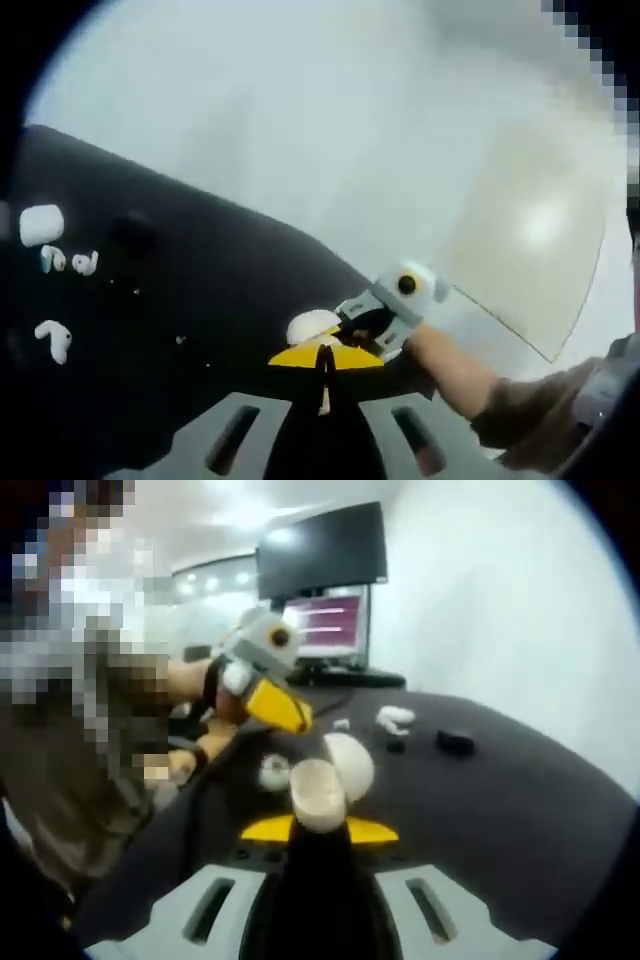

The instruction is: Pick up three earphones and place each one into its charging case using tactile feedback, ensure that each earphone is properly inserted and securely positioned inside the case.

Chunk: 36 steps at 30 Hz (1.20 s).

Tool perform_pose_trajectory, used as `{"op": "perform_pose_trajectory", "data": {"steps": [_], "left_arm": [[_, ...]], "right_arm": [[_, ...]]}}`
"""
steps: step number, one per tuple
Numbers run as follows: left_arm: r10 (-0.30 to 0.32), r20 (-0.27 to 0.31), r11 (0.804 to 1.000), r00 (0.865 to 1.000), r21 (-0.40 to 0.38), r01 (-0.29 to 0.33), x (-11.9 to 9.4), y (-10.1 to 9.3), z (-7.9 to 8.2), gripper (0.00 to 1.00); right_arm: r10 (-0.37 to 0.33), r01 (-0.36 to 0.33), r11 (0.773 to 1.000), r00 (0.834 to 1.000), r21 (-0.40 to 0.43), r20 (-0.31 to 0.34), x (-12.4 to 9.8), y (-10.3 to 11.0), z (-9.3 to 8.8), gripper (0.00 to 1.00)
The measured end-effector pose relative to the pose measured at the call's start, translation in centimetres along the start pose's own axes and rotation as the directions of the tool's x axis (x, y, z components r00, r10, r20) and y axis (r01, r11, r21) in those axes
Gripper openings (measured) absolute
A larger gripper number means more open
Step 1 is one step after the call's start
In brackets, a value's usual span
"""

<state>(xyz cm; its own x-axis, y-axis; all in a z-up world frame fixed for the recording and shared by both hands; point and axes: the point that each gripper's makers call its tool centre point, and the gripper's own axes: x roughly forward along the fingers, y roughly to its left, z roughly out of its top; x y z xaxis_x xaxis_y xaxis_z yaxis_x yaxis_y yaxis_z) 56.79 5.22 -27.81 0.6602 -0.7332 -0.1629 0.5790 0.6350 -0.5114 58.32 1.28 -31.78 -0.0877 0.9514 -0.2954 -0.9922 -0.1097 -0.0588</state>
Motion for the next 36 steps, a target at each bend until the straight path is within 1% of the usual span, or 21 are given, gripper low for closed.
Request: {"op": "perform_pose_trajectory", "data": {"steps": [2,4,5,6,9,12,13,14,15,17,18,20,21,23,25,26,28,30,31,33,36], "left_arm": [[0.025,0.000,0.997,1.000,0.074,-0.025,-0.2,0.3,0.0,0.00],[0.054,-0.011,0.986,0.998,0.157,-0.051,-0.5,0.5,-0.2,0.01],[0.066,-0.014,0.979,0.998,0.197,-0.062,-0.6,0.6,-0.3,0.05],[0.074,-0.024,0.973,0.997,0.220,-0.067,-0.7,0.6,-0.5,0.08],[0.074,-0.031,0.971,0.997,0.228,-0.065,-1.2,0.7,-0.2,0.08],[0.130,-0.006,0.927,0.992,0.355,-0.120,-2.6,2.0,1.4,0.10],[0.147,0.001,0.914,0.989,0.382,-0.136,-3.3,2.5,1.8,0.11],[0.160,0.009,0.907,0.987,0.393,-0.151,-4.0,2.9,2.2,0.13],[0.171,0.015,0.906,0.985,0.392,-0.163,-4.7,3.5,2.7,0.15],[0.217,0.046,0.900,0.975,0.377,-0.218,-6.0,5.1,3.7,0.15],[0.231,0.078,0.900,0.970,0.363,-0.243,-6.7,5.8,4.5,0.15],[0.238,0.139,0.912,0.961,0.308,-0.270,-7.8,6.9,5.7,0.14],[0.228,0.158,0.919,0.961,0.290,-0.266,-8.0,7.0,5.9,0.13],[0.219,0.158,0.920,0.963,0.296,-0.258,-8.1,7.2,5.7,0.13],[0.244,0.147,0.876,0.959,0.390,-0.283,-8.3,8.1,5.6,0.14],[0.254,0.148,0.866,0.956,0.404,-0.293,-8.5,8.5,5.5,0.15],[0.254,0.150,0.887,0.956,0.358,-0.292,-8.9,9.2,5.5,0.15],[0.253,0.151,0.890,0.956,0.351,-0.291,-9.3,9.7,5.6,0.16],[0.259,0.148,0.888,0.954,0.351,-0.296,-9.7,10.2,5.7,0.16],[0.281,0.161,0.873,0.946,0.367,-0.322,-10.4,11.2,6.1,0.16],[0.296,0.183,0.865,0.938,0.365,-0.344,-11.1,12.2,6.9,0.16]], "right_arm": [[-0.001,0.001,1.000,1.000,0.003,0.000,0.0,0.0,0.0,0.19],[-0.005,0.005,1.000,1.000,0.003,-0.003,0.0,0.0,0.0,0.19],[-0.005,0.005,1.000,1.000,0.001,-0.003,0.0,0.0,0.0,0.19],[-0.005,0.005,1.000,1.000,0.001,-0.003,-0.1,-0.1,0.0,0.19],[-0.004,0.004,1.000,1.000,-0.001,-0.004,-0.1,0.0,-0.1,0.19],[-0.005,0.005,1.000,1.000,-0.002,-0.007,-0.1,0.0,-0.1,0.19],[-0.005,0.005,1.000,1.000,-0.005,-0.008,-0.1,0.0,-0.2,0.19],[-0.005,0.005,1.000,1.000,-0.006,-0.008,-0.1,-0.1,-0.2,0.19],[-0.005,0.005,1.000,1.000,-0.005,-0.009,-0.1,-0.1,-0.2,0.19],[-0.004,0.004,1.000,1.000,-0.006,-0.011,0.0,-0.1,-0.2,0.19],[-0.003,0.003,1.000,1.000,-0.007,-0.011,0.0,-0.1,-0.2,0.19],[-0.003,0.003,1.000,1.000,-0.007,-0.011,0.0,0.0,-0.2,0.19],[-0.003,0.003,1.000,1.000,-0.008,-0.012,0.0,0.0,-0.2,0.19],[-0.004,0.004,1.000,1.000,-0.009,-0.012,0.0,0.0,-0.2,0.19],[-0.005,0.004,1.000,1.000,-0.008,-0.011,0.0,0.0,-0.2,0.19],[-0.004,0.004,1.000,1.000,-0.008,-0.011,0.0,0.0,-0.3,0.19],[-0.003,0.003,1.000,1.000,-0.008,-0.010,0.0,-0.1,-0.3,0.19],[-0.001,0.001,1.000,1.000,-0.007,-0.010,0.0,-0.1,-0.3,0.19],[-0.001,0.001,1.000,1.000,-0.007,-0.010,0.0,-0.1,-0.3,0.18],[-0.001,0.001,1.000,1.000,-0.008,-0.010,0.1,-0.1,-0.3,0.18],[0.000,-0.001,1.000,1.000,-0.008,-0.010,0.1,-0.1,-0.3,0.18]]}}
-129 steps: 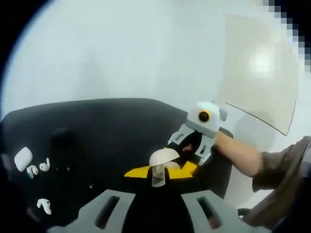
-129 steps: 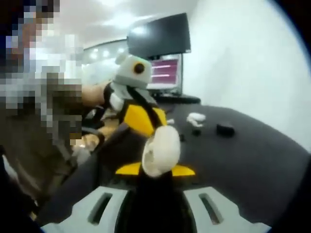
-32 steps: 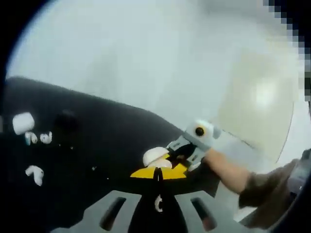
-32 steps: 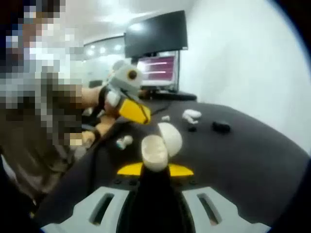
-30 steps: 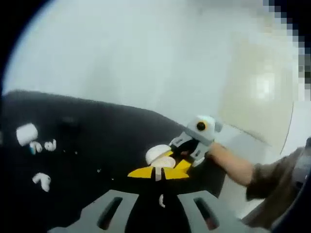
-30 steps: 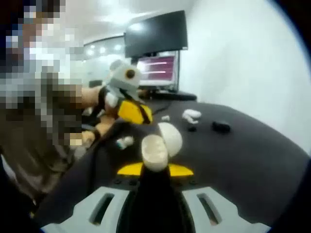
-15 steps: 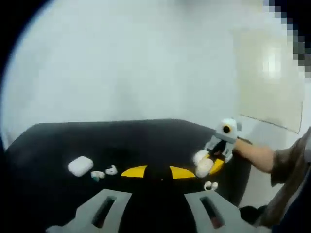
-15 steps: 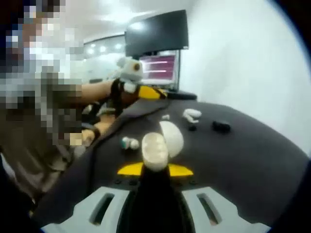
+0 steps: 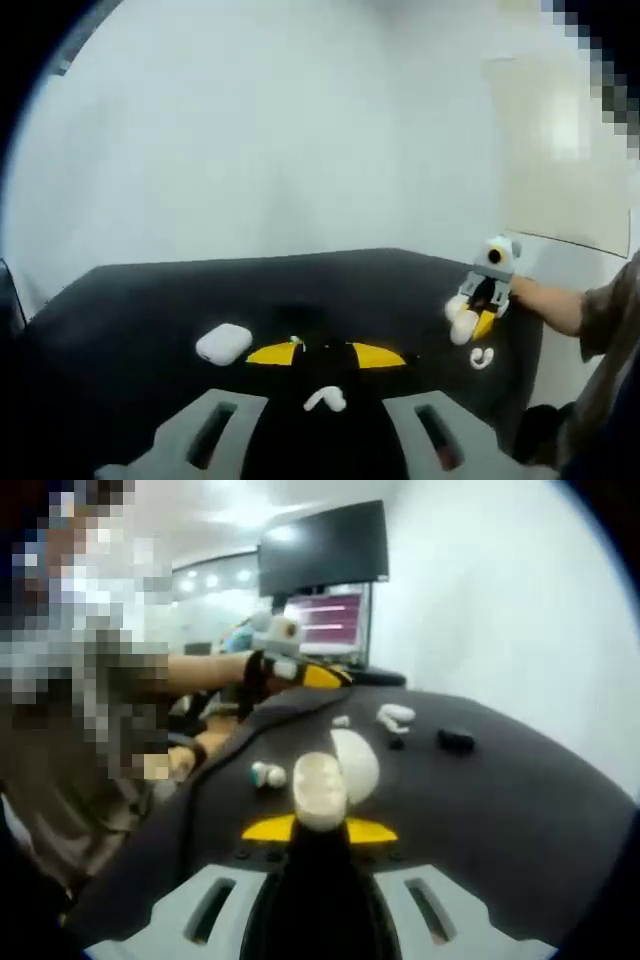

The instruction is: Pick up three earphones and place each one into its charging case using tactile feedback, ensure that each earphone is properly inserted and securely positioned inside the case.

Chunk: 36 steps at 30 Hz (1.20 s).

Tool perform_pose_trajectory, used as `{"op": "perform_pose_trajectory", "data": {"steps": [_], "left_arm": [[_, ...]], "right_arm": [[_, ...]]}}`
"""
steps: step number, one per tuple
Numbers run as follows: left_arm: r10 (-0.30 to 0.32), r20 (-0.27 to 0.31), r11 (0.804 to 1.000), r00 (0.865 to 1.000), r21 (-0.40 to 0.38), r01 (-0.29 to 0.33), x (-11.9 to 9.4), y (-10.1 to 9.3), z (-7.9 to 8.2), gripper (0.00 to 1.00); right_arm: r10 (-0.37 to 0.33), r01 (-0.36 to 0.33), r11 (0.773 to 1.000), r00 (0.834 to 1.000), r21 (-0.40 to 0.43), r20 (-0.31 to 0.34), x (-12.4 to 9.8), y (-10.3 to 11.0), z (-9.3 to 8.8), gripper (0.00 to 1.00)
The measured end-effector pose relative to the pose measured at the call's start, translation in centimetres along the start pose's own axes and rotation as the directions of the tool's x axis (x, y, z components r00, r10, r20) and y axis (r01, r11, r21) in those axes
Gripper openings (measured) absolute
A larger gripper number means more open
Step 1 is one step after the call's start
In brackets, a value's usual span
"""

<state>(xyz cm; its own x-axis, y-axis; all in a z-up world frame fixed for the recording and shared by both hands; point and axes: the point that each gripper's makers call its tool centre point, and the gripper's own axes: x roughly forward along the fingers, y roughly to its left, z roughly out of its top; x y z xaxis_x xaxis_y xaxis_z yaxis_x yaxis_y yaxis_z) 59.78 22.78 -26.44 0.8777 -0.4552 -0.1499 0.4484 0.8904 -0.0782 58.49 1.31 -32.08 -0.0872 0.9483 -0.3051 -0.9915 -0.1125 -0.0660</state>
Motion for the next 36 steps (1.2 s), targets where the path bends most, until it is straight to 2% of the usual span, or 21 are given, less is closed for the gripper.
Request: {"op": "perform_pose_trajectory", "data": {"steps": [3,5,7,8,9,11,12,13,15,17,19,21,23,25,27,28,30,31,32,33,36], "left_arm": [[0.018,0.013,0.999,1.000,-0.034,-0.017,0.2,0.2,0.0,0.15],[-0.060,0.013,0.997,0.998,-0.039,0.060,0.7,-1.9,-0.2,0.14],[-0.145,0.011,0.989,0.989,0.007,0.145,1.0,-4.6,-0.3,0.14],[-0.220,-0.022,0.973,0.975,0.064,0.221,1.3,-7.1,-0.7,0.14],[-0.267,-0.065,0.954,0.961,0.124,0.273,1.3,-8.9,-1.3,0.14],[-0.302,-0.189,0.909,0.934,0.239,0.342,1.5,-11.6,-3.3,0.16],[-0.295,-0.239,0.902,0.925,0.250,0.352,1.7,-12.3,-4.1,0.18],[-0.293,-0.261,0.897,0.920,0.258,0.359,1.8,-12.8,-4.5,0.19],[-0.294,-0.249,0.897,0.923,0.262,0.356,2.1,-13.3,-4.6,0.19],[-0.262,-0.257,0.875,0.930,0.344,0.341,2.6,-12.8,-4.9,0.20],[-0.261,-0.260,0.881,0.930,0.331,0.339,2.8,-12.5,-5.1,0.21],[-0.299,-0.226,0.894,0.927,0.273,0.355,3.1,-12.7,-4.9,0.20],[-0.315,-0.179,0.909,0.932,0.226,0.350,3.3,-12.5,-4.3,0.20],[-0.334,-0.149,0.917,0.931,0.179,0.357,3.3,-12.4,-4.0,0.16],[-0.326,-0.144,0.919,0.934,0.182,0.349,3.2,-11.9,-3.9,0.15],[-0.302,-0.148,0.923,0.942,0.202,0.328,3.2,-11.2,-3.7,0.15],[-0.219,-0.138,0.939,0.966,0.240,0.247,3.0,-8.6,-2.3,0.17],[-0.137,-0.131,0.958,0.982,0.235,0.165,3.0,-6.2,-1.3,0.18],[-0.049,-0.151,0.964,0.987,0.250,0.087,2.9,-3.8,-1.0,0.19],[0.029,-0.183,0.964,0.983,0.266,0.021,2.8,-1.4,-0.9,0.19],[0.123,-0.252,0.973,0.960,0.221,-0.067,2.7,2.9,-1.8,0.21]], "right_arm": [[0.000,0.000,1.000,1.000,0.001,0.000,0.0,0.0,0.0,0.18],[0.001,-0.001,1.000,1.000,0.001,0.001,0.0,0.0,0.0,0.18],[0.001,-0.001,1.000,1.000,0.002,0.001,0.0,0.0,0.0,0.18],[0.001,-0.001,1.000,1.000,0.001,0.001,0.1,0.0,0.0,0.18],[0.001,-0.001,1.000,1.000,0.002,0.001,0.1,0.0,0.0,0.18],[0.001,-0.001,1.000,1.000,0.000,0.002,0.1,0.0,0.0,0.18],[0.001,-0.001,1.000,1.000,0.002,0.002,0.1,0.0,0.0,0.18],[0.000,0.000,1.000,1.000,0.000,0.002,0.1,0.0,0.0,0.18],[0.000,0.000,1.000,1.000,0.000,0.002,0.1,0.0,0.0,0.18],[0.000,0.000,1.000,1.000,0.000,0.002,0.1,0.0,0.0,0.18],[0.001,-0.001,1.000,1.000,0.001,0.002,0.1,0.0,0.0,0.18],[0.001,-0.001,1.000,1.000,-0.001,0.002,0.1,0.1,0.0,0.18],[0.001,-0.001,1.000,1.000,0.001,0.002,0.1,0.1,0.0,0.18],[0.001,-0.001,1.000,1.000,0.000,0.003,0.1,0.1,0.0,0.18],[0.001,-0.001,1.000,1.000,0.001,0.003,0.1,0.1,0.0,0.18],[0.001,-0.001,1.000,1.000,0.001,0.003,0.1,0.1,0.0,0.18],[0.000,0.000,1.000,1.000,-0.001,0.003,0.1,0.1,0.0,0.18],[0.001,-0.001,1.000,1.000,-0.002,0.003,0.1,0.1,0.0,0.18],[0.001,-0.001,1.000,1.000,0.000,0.003,0.1,0.1,0.0,0.18],[0.002,-0.002,1.000,1.000,0.001,0.003,0.1,0.1,-0.1,0.18],[0.003,-0.003,1.000,1.000,0.000,0.004,0.1,0.1,-0.1,0.18]]}}
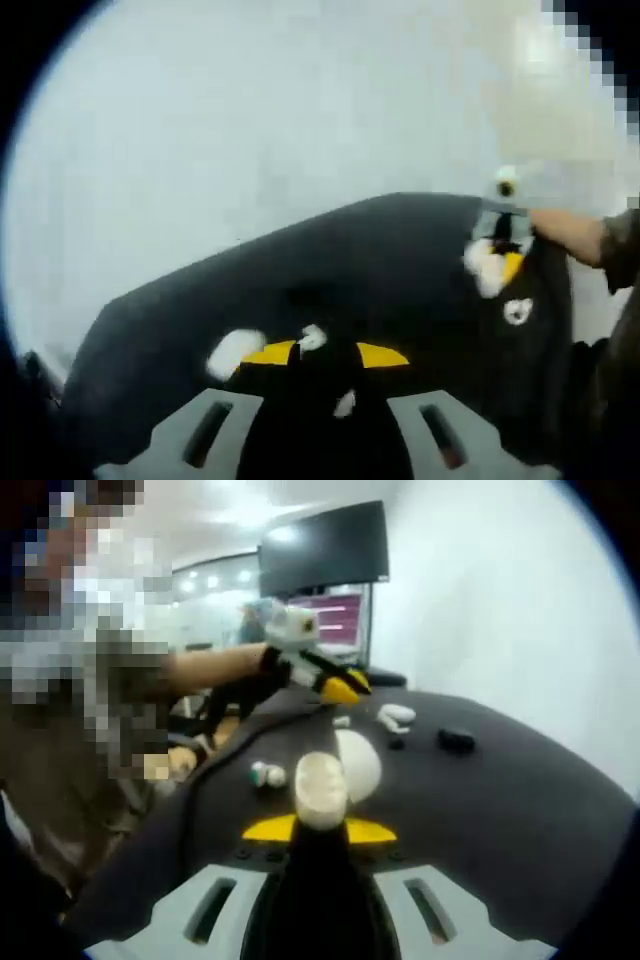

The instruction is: Pick up three earphones and place each one into its charging case using tactile feedback, ensure that each earphone is properly inserted and securely positioned inside the case.

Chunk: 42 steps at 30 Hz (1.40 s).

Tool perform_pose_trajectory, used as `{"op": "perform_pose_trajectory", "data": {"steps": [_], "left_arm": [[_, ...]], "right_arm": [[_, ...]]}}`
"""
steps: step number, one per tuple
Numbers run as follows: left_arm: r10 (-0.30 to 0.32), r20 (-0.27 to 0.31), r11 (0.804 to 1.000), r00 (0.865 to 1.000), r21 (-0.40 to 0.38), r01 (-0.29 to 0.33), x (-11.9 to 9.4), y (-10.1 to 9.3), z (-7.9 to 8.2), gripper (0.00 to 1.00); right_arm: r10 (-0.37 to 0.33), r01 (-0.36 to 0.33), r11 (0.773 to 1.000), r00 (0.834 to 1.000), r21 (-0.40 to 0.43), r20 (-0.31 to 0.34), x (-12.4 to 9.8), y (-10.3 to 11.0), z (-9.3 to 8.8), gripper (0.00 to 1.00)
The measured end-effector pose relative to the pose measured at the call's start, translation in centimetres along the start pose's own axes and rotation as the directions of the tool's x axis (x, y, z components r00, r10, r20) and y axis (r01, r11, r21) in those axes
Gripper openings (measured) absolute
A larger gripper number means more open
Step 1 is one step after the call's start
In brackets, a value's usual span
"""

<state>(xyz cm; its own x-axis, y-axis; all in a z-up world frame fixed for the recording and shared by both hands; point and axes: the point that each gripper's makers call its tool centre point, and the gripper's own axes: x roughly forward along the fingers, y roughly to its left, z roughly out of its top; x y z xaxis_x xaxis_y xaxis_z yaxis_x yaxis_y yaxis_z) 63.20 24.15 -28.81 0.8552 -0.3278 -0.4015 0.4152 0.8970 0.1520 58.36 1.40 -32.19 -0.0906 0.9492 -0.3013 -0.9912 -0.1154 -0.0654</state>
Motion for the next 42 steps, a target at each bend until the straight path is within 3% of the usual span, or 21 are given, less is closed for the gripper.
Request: {"op": "perform_pose_trajectory", "data": {"steps": [2,4,9,16,21,27,32,34,39,42], "left_arm": [[0.021,-0.016,0.999,1.000,-0.048,-0.021,0.5,1.5,-0.8,0.21],[0.002,-0.013,0.995,1.000,-0.095,-0.004,1.1,1.7,-1.3,0.21],[-0.063,0.090,0.975,0.994,-0.209,0.081,2.3,0.9,-0.5,0.19],[-0.051,0.021,0.980,0.998,-0.190,0.054,3.8,1.0,-2.1,0.19],[-0.057,0.024,0.978,0.998,-0.201,0.061,4.1,0.8,-2.4,0.09],[-0.058,0.036,0.979,0.998,-0.194,0.064,3.5,0.7,-2.2,0.09],[-0.084,0.149,0.964,0.985,-0.240,0.118,2.7,-0.2,1.0,0.09],[-0.116,0.181,0.959,0.977,-0.236,0.157,2.9,-1.4,2.5,0.09],[-0.236,0.229,0.946,0.944,-0.165,0.277,5.4,-6.9,7.2,0.09],[-0.302,0.220,0.936,0.928,-0.116,0.332,7.4,-10.3,9.1,0.09]], "right_arm": [[0.000,0.000,1.000,1.000,-0.001,0.001,0.0,0.0,0.0,0.18],[0.000,0.000,1.000,1.000,-0.003,0.001,0.0,0.1,0.0,0.18],[-0.001,0.001,1.000,1.000,-0.007,0.001,0.0,0.1,0.0,0.18],[0.000,0.000,1.000,1.000,-0.008,0.001,0.0,0.1,0.0,0.18],[0.000,0.000,1.000,1.000,-0.010,0.001,0.0,0.1,0.0,0.18],[0.001,-0.001,1.000,1.000,-0.010,0.001,0.0,0.0,0.1,0.18],[0.002,-0.002,1.000,1.000,-0.010,0.001,0.0,0.0,0.1,0.17],[0.003,-0.003,1.000,1.000,-0.009,0.000,0.0,0.0,0.1,0.17],[0.002,-0.002,1.000,1.000,-0.011,0.001,0.1,0.0,0.1,0.17],[0.002,-0.002,1.000,1.000,-0.012,0.002,0.0,-0.1,0.1,0.17]]}}
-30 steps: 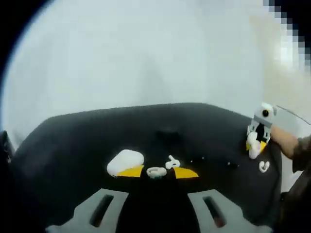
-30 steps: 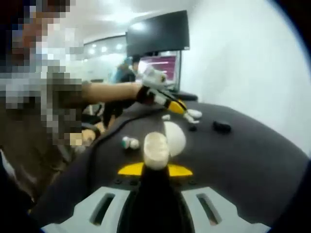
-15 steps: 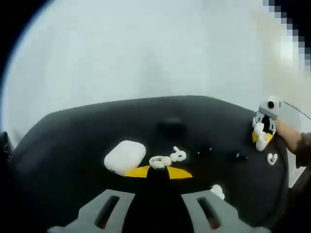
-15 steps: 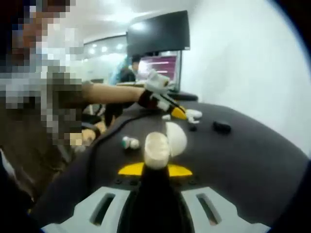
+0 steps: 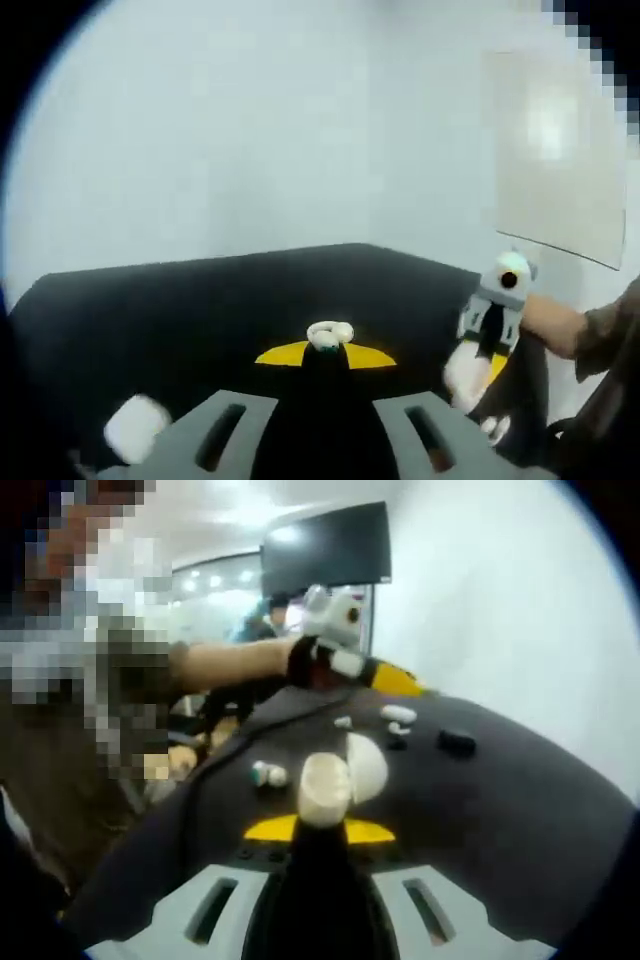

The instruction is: Pick up three earphones and place each one into its charging case using tactile feedback, ensure that each earphone is properly inserted and securely positioned inside the case.

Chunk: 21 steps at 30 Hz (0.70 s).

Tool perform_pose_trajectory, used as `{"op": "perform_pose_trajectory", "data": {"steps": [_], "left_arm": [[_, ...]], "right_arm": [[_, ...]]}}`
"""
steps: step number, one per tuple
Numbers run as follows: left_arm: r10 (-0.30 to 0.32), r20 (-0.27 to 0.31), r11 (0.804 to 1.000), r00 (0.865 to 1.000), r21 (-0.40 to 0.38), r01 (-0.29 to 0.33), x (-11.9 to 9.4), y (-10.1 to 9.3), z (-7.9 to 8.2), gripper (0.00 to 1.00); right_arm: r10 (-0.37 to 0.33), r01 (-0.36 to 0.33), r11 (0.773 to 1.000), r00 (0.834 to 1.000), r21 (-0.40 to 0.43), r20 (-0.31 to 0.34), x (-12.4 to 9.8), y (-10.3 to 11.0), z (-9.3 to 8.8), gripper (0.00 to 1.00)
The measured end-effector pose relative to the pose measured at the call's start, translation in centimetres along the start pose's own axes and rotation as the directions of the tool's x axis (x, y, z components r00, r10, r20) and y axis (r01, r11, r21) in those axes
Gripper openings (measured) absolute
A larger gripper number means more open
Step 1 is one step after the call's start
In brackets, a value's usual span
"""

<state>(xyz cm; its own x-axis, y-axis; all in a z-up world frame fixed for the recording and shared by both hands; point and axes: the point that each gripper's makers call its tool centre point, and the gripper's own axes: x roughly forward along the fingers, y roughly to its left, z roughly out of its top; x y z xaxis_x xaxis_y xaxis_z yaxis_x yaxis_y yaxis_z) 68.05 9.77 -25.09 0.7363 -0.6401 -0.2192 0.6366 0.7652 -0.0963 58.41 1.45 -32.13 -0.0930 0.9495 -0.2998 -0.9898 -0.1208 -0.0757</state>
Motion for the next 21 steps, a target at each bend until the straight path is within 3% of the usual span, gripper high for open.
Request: {"op": "perform_pose_trajectory", "data": {"steps": [6,12,15,18,21], "left_arm": [[-0.031,-0.098,0.997,0.995,0.070,0.038,5.2,-2.6,-1.3,0.09],[-0.037,-0.142,0.997,0.989,0.060,0.046,7.9,-3.4,-2.4,0.09],[-0.054,-0.156,0.997,0.986,0.055,0.063,8.3,-4.0,-2.7,0.11],[-0.048,-0.170,0.995,0.984,0.079,0.063,7.8,-4.0,-2.8,0.24],[-0.024,-0.143,0.996,0.989,0.078,0.035,5.9,-3.0,-2.3,0.21]], "right_arm": [[-0.001,0.001,1.000,1.000,-0.005,0.000,0.0,0.0,0.0,0.17],[0.002,-0.002,1.000,1.000,-0.011,-0.001,0.0,0.2,0.0,0.13],[-0.001,0.001,1.000,1.000,-0.014,-0.002,0.0,0.2,0.0,0.12],[-0.002,0.002,1.000,1.000,-0.013,-0.001,0.0,0.1,0.0,0.12],[-0.001,0.001,1.000,1.000,0.002,-0.001,0.1,0.1,0.0,0.12]]}}
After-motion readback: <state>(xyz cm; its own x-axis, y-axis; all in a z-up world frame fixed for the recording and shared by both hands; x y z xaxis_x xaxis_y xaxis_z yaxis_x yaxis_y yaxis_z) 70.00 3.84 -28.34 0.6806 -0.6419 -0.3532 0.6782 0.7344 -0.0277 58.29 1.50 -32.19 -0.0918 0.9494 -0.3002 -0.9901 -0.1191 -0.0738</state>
